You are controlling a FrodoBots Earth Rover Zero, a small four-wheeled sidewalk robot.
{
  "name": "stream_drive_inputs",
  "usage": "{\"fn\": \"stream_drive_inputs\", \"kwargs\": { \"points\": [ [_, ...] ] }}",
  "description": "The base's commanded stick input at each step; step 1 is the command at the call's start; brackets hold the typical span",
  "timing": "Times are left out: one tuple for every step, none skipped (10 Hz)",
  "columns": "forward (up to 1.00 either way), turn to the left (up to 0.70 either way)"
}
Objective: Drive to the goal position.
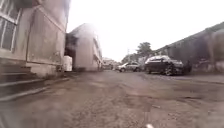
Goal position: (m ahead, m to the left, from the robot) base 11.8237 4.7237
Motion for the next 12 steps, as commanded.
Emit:
{"fn": "stream_drive_inputs", "kwargs": {
  "points": [
    [1.00,-0.01],
    [1.00,-0.01],
    [1.00,-0.01],
    [1.00,-0.01],
    [1.00,-0.01],
    [1.00,-0.01],
    [1.00,-0.01],
    [1.00,-0.01],
    [1.00,-0.01],
    [1.00,-0.01],
    [1.00,-0.01],
    [1.00,-0.01]
  ]
}}
